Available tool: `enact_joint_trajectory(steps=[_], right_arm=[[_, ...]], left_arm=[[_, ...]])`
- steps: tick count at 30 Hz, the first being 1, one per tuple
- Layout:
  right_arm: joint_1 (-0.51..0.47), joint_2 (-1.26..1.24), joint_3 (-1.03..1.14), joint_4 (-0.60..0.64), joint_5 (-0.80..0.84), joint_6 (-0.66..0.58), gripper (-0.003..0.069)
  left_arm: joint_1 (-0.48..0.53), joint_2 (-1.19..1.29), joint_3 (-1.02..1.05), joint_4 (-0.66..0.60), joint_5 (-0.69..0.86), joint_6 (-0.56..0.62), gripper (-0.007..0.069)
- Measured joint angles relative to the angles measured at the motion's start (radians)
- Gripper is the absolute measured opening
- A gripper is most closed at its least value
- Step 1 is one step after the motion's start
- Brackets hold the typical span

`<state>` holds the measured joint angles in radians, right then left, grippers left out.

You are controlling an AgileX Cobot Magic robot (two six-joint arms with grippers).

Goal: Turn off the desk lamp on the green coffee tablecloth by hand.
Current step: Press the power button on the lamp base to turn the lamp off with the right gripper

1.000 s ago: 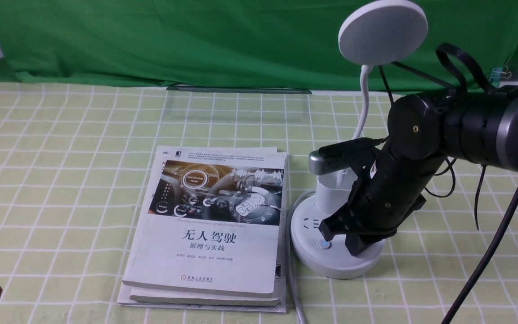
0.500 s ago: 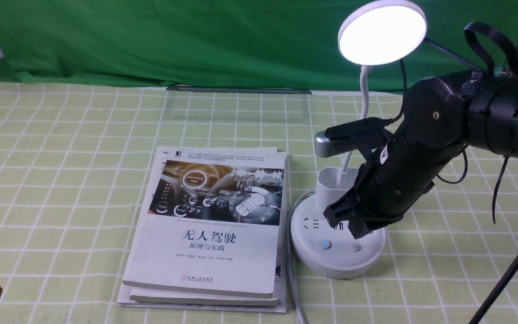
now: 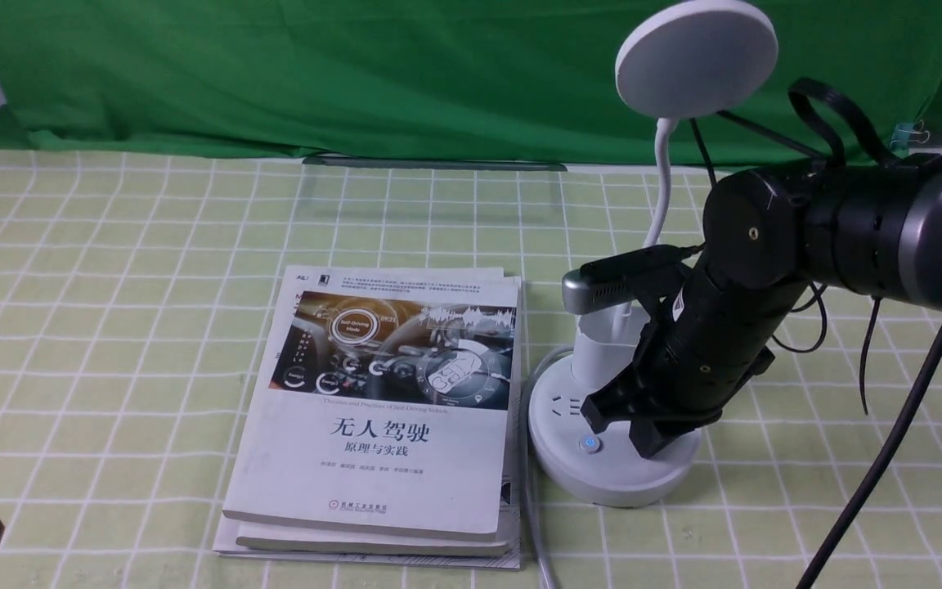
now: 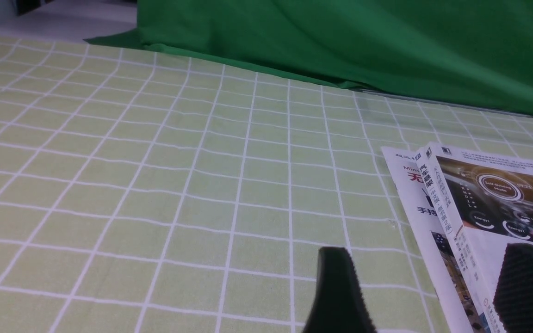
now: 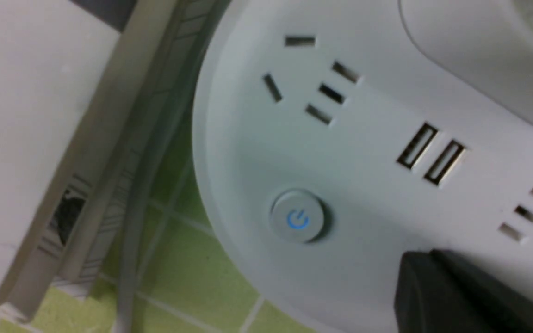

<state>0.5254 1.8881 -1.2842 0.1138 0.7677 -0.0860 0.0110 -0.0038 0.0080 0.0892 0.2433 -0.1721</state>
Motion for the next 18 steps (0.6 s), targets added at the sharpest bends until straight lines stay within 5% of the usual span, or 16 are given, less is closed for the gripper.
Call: enact_joint_trajectory(steps=[18], right_arm=[[0.001,-0.121,0.007,-0.008,-0.018,0.000,0.0045]], left_arm=[[0.000,0.000,0.000,0.000,0.000,0.000,0.0410]])
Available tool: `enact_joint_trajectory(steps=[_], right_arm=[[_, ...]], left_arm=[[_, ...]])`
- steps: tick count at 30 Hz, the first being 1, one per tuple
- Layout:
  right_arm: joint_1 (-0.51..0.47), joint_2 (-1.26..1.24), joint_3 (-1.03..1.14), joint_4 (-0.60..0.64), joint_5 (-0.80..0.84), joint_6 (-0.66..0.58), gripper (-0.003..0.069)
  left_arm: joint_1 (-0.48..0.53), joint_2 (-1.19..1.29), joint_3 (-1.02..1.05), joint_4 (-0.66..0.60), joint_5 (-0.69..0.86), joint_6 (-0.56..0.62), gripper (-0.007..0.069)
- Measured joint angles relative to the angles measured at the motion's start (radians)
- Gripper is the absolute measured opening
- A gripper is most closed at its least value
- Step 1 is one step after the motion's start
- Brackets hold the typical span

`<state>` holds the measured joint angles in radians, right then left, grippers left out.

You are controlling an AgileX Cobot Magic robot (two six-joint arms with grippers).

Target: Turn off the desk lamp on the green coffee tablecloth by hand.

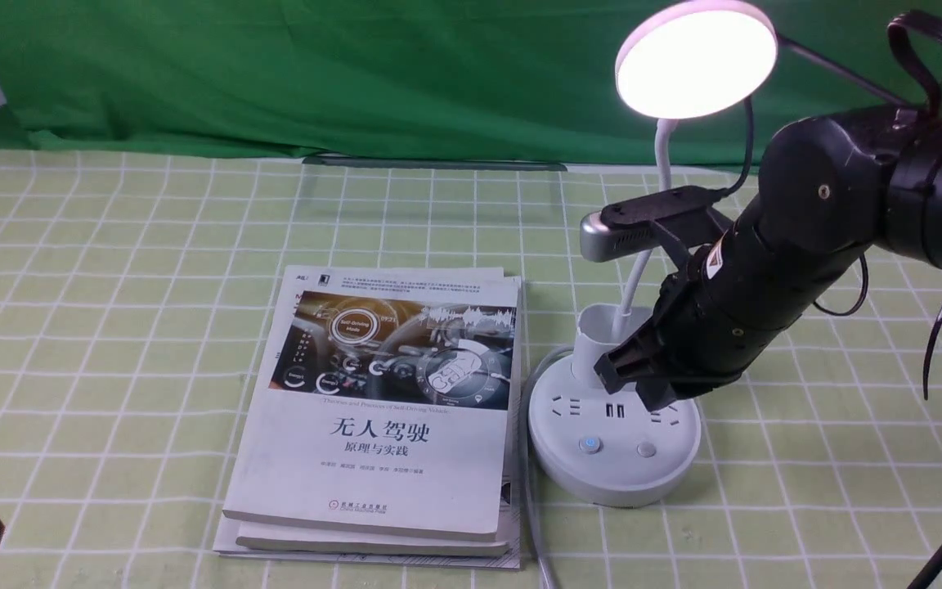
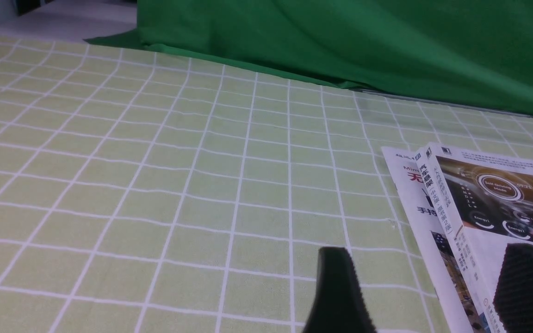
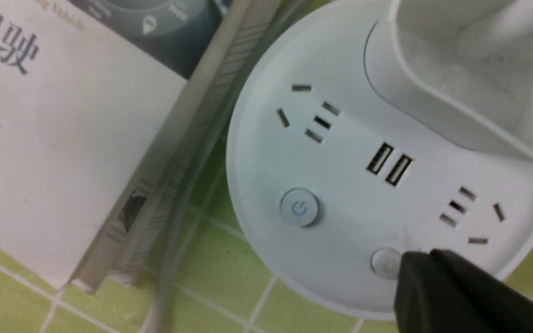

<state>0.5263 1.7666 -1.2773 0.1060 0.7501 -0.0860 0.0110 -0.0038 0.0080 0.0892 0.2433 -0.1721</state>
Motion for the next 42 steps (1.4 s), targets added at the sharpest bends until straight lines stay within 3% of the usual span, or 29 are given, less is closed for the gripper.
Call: enact_joint_trajectory(steps=[25,36,42], right_arm=[[0.000,0.109,0.009,0.003,0.008,0.000,0.0045],[0.001,-0.086,0.063,0.004,0.076,0.001,0.0045],[0.001,-0.301,0.270,0.003,0.056,0.016,0.0045]], left_arm=[[0.000,0.000,0.000,0.000,0.000,0.000,0.0410],[0.000,0.000,0.000,0.000,0.000,0.000,0.0410],[0.000,0.000,0.000,0.000,0.000,0.000,0.0410]])
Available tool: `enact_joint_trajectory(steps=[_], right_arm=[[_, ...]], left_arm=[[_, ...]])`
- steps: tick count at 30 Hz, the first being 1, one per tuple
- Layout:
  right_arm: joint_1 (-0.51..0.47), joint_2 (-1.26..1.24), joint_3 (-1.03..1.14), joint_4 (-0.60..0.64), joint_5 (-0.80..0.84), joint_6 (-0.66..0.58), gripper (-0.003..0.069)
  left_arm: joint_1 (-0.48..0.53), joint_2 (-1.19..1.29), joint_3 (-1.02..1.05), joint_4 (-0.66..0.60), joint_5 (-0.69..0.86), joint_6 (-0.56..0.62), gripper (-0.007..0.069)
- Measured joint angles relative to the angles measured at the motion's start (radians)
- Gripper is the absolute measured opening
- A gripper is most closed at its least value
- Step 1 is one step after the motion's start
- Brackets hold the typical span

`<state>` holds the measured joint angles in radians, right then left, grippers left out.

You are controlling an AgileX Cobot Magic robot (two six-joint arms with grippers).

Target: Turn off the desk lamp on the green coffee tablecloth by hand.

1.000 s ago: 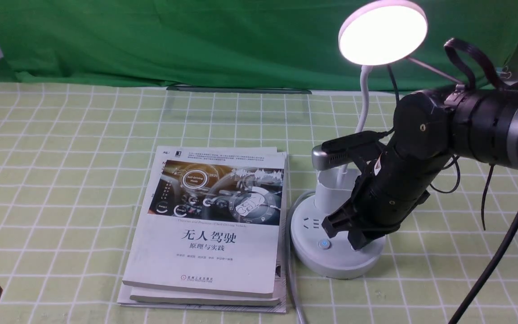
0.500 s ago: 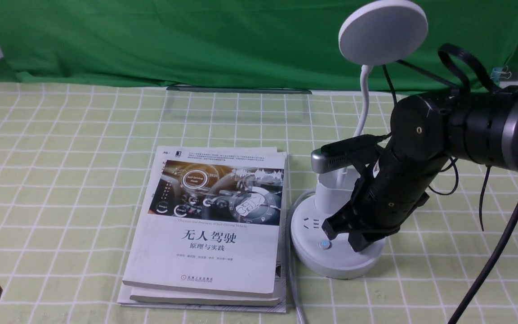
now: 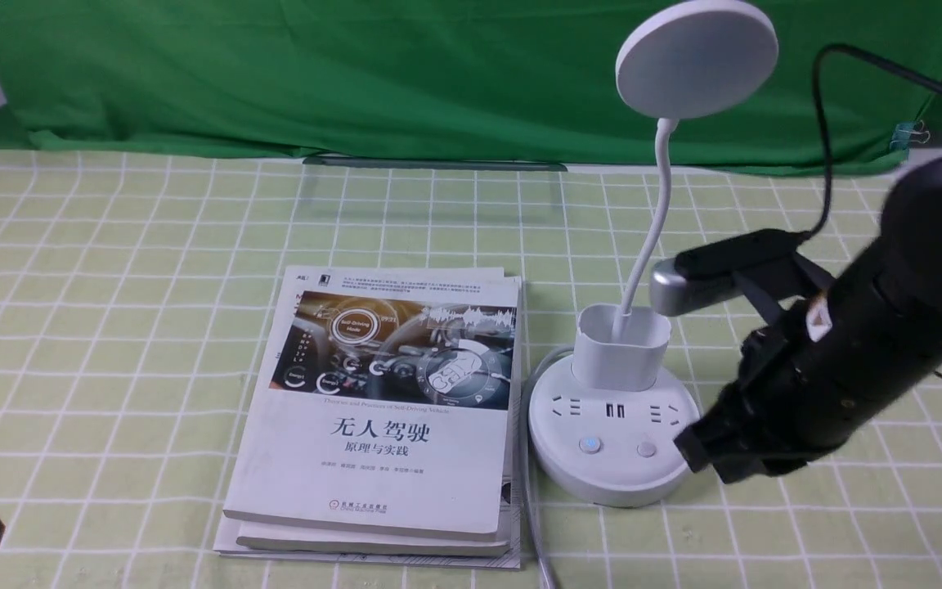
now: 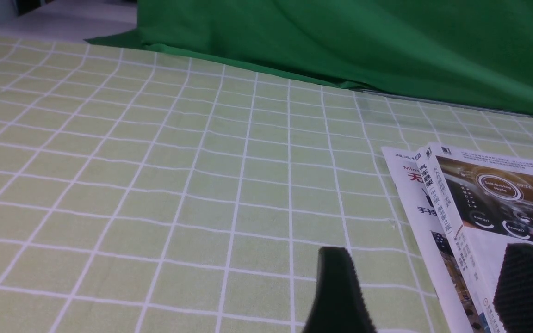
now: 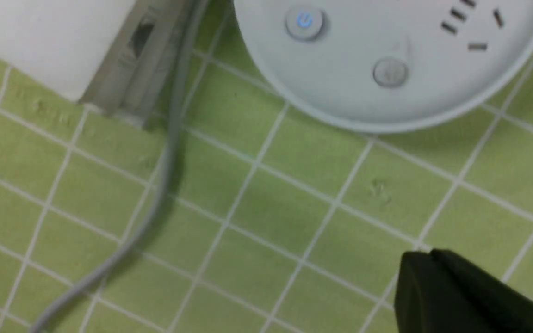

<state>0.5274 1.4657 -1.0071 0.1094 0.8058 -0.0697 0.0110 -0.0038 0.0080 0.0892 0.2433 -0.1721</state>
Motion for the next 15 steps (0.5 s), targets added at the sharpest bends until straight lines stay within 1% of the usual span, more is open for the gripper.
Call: enact_joint_trajectory(steps=[1,4,7,13,15], right_arm=[[0.000,-0.007,0.000,0.000,-0.002,0.000,0.0045],[0.000,-0.137,0.106,0.000,-0.007,0.003,0.0045],[0.000,-0.235,0.168,0.000,0.001,0.007,0.0047],[0.000,-0.349,0.188,0.000,-0.017,0.010,0.0052],[0.000,-0.382,0.188,0.000,-0.059,0.010,0.0053]], left_arm=[[0.000,0.000,0.000,0.000,0.000,0.000,0.0410],[0.000,0.000,0.000,0.000,0.000,0.000,0.0410],[0.000,0.000,0.000,0.000,0.000,0.000,0.0410],[0.000,0.000,0.000,0.000,0.000,0.000,0.0410],[0.000,0.000,0.000,0.000,0.000,0.000,0.0410]])
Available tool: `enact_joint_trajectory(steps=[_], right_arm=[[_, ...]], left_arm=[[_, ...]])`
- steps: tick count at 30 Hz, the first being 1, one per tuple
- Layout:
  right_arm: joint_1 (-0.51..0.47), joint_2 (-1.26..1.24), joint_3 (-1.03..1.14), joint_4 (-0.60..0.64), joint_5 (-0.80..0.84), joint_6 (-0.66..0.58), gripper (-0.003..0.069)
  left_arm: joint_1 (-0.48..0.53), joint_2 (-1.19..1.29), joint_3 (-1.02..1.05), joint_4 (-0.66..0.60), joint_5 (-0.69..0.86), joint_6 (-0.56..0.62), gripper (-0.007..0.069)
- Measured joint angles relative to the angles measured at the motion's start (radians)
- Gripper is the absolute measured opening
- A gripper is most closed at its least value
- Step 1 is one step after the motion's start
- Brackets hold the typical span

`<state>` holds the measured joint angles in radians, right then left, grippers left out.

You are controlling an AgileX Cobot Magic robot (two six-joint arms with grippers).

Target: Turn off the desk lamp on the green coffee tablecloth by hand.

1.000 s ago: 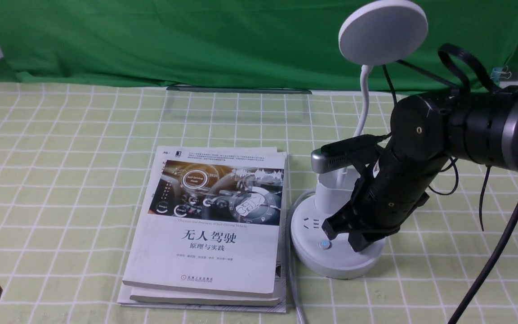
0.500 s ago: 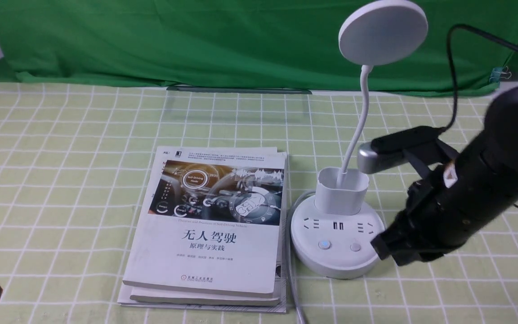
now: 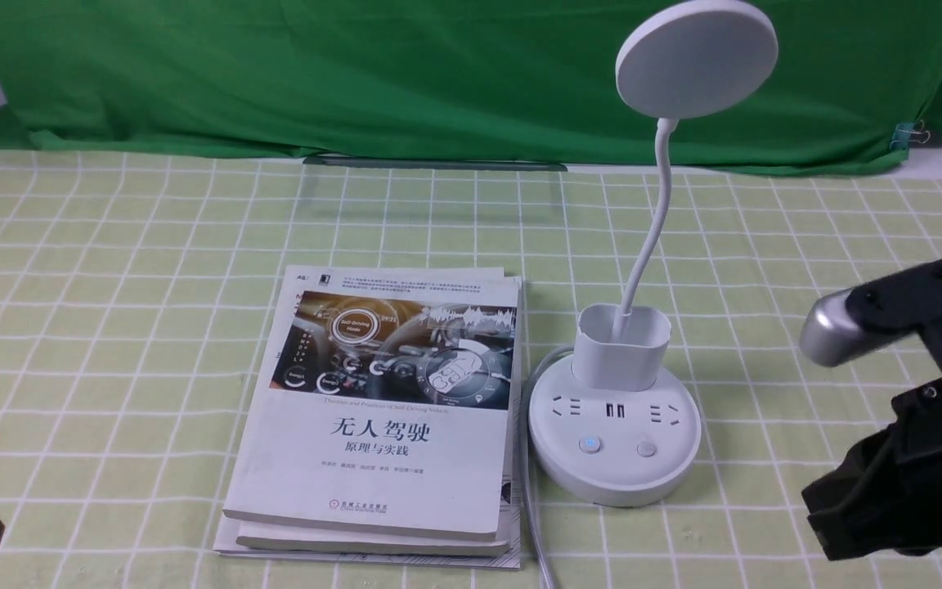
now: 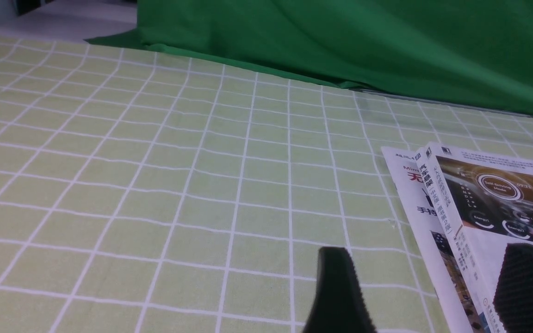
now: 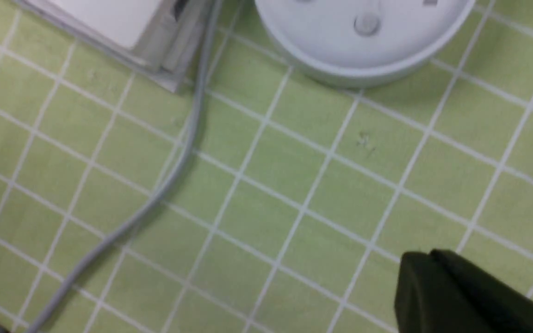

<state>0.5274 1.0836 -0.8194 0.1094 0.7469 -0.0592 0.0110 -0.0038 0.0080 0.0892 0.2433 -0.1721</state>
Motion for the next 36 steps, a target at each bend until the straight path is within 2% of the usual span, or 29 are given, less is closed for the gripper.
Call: enact_joint_trajectory(steps=[4,10,15,20,26,36], right_arm=[[0.000,-0.043,0.001,-0.001,-0.073,-0.016,0.0043],[-0.037,-0.210,0.090,-0.015,-0.241,-0.127,0.0044],[-0.160,-0.434,0.294,-0.017,-0.378,-0.140,0.0043],[-0.323,-0.746,0.604,-0.019,-0.558,-0.140,0.0043],[-0.404,-0.985,0.812,-0.019,-0.593,-0.140,0.0043],[-0.418,-1.081,0.828,-0.021,-0.508,-0.133,0.0043]], left_arm=[[0.000,0.000,0.000,0.000,0.000,0.000,0.0410],[0.000,0.000,0.000,0.000,0.000,0.000,0.0410],[0.000,0.000,0.000,0.000,0.000,0.000,0.0410],[0.000,0.000,0.000,0.000,0.000,0.000,0.0410],[0.000,0.000,0.000,0.000,0.000,0.000,0.0410],[0.000,0.000,0.000,0.000,-0.001,0.000,0.0410]])
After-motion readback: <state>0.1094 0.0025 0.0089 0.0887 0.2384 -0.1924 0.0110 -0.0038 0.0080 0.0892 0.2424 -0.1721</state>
